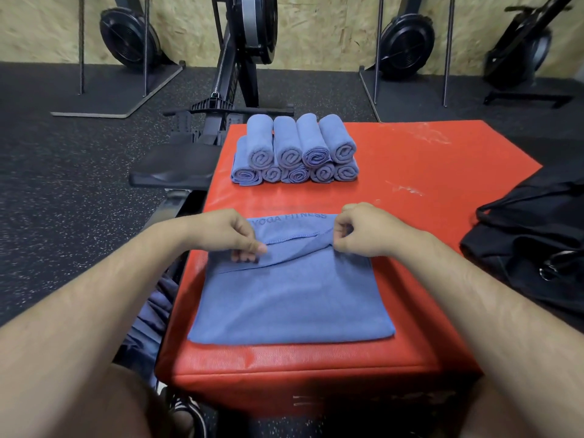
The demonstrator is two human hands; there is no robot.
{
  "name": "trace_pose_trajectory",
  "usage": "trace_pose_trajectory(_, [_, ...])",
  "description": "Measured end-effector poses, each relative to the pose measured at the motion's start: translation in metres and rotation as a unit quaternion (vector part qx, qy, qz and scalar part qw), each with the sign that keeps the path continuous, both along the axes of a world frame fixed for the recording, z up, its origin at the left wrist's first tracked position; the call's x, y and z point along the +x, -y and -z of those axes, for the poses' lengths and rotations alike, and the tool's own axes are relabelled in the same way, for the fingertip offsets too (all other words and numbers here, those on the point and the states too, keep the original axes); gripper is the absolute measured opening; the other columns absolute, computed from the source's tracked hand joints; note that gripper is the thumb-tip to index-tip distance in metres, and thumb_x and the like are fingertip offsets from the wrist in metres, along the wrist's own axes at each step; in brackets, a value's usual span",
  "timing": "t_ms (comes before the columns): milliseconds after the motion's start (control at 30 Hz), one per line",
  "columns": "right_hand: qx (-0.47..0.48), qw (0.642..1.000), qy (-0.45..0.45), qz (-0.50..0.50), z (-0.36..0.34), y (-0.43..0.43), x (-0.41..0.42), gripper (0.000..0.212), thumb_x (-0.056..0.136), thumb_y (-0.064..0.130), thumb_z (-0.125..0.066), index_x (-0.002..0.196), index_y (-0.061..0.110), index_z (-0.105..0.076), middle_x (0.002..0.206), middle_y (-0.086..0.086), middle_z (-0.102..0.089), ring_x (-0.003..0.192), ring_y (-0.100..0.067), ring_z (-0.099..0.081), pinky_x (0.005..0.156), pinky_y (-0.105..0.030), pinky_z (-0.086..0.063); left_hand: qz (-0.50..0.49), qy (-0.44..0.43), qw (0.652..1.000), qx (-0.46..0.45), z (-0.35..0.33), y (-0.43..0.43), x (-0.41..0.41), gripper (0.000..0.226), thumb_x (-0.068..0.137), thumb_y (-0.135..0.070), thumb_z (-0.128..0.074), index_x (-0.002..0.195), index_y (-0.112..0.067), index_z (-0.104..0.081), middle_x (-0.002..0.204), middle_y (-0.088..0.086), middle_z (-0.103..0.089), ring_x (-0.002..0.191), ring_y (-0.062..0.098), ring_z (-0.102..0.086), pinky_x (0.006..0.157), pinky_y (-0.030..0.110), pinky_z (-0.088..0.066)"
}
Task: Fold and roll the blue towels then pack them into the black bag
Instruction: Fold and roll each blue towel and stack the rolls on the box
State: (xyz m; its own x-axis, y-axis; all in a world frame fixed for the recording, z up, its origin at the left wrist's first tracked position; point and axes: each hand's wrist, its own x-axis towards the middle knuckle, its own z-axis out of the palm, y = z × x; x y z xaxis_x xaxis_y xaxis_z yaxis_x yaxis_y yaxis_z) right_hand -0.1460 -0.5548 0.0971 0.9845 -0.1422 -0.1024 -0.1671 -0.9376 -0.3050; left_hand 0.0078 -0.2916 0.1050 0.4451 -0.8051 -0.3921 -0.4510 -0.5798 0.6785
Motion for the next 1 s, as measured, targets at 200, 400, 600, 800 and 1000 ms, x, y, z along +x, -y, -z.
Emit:
trace_pose_trajectory(200, [-0.047, 0.997, 0.058, -0.018, 0.004, -0.001, 0.0, 0.026, 0.088, 0.033, -0.057, 0.113, 0.032, -0.062, 0.113, 0.01, -0.059, 0.109, -0.019, -0.047, 0.091, -0.036, -0.039, -0.005, 0.189, 0.982, 0.005, 0.008, 0.003, 0.009, 0.024, 0.079, -0.041, -0.083, 0.083, -0.022, -0.068, 0.084, 0.001, -0.067, 0.072, 0.011, -0.057, 0.072, 0.029, -0.048])
trace_pose_trajectory(400, [-0.151, 0.988, 0.022, 0.009, 0.006, 0.009, 0.002, 0.024, 0.082, 0.033, -0.058, 0.105, 0.031, -0.065, 0.106, 0.004, -0.054, 0.109, -0.024, -0.047, 0.088, -0.037, -0.038, 0.061, 0.265, 0.961, 0.042, 0.017, 0.003, 0.014, 0.026, 0.084, -0.032, -0.079, 0.097, -0.023, -0.059, 0.098, -0.005, -0.052, 0.078, 0.002, -0.05, 0.072, 0.019, -0.041])
trace_pose_trajectory(600, [-0.041, 0.999, 0.006, -0.014, -0.002, 0.024, -0.007, 0.007, 0.076, 0.021, -0.063, 0.079, 0.025, -0.059, 0.084, 0.012, -0.054, 0.096, -0.018, -0.047, 0.082, -0.035, -0.043, 0.067, 0.278, 0.958, 0.031, 0.021, -0.003, 0.013, 0.021, 0.085, -0.025, -0.076, 0.097, -0.02, -0.059, 0.1, -0.002, -0.051, 0.086, 0.016, -0.055, 0.081, 0.028, -0.045])
trace_pose_trajectory(800, [0.008, 0.999, -0.017, -0.032, 0.0, 0.026, -0.017, 0.014, 0.072, 0.011, -0.063, 0.078, 0.021, -0.056, 0.088, 0.001, -0.06, 0.083, -0.022, -0.057, 0.076, -0.038, -0.049, 0.076, 0.318, 0.945, 0.016, 0.025, -0.007, 0.01, 0.011, 0.084, -0.016, -0.071, 0.092, -0.015, -0.063, 0.094, -0.002, -0.051, 0.081, 0.016, -0.052, 0.073, 0.025, -0.039])
trace_pose_trajectory(1000, [-0.099, 0.995, 0.025, 0.015, 0.021, 0.036, -0.019, 0.014, 0.086, 0.023, -0.057, 0.1, 0.022, -0.062, 0.102, 0.0, -0.05, 0.102, -0.025, -0.055, 0.079, -0.043, -0.052, 0.071, 0.324, 0.943, 0.003, 0.024, -0.012, 0.009, 0.013, 0.08, -0.005, -0.066, 0.09, -0.012, -0.063, 0.092, -0.001, -0.051, 0.08, 0.019, -0.052, 0.074, 0.029, -0.041])
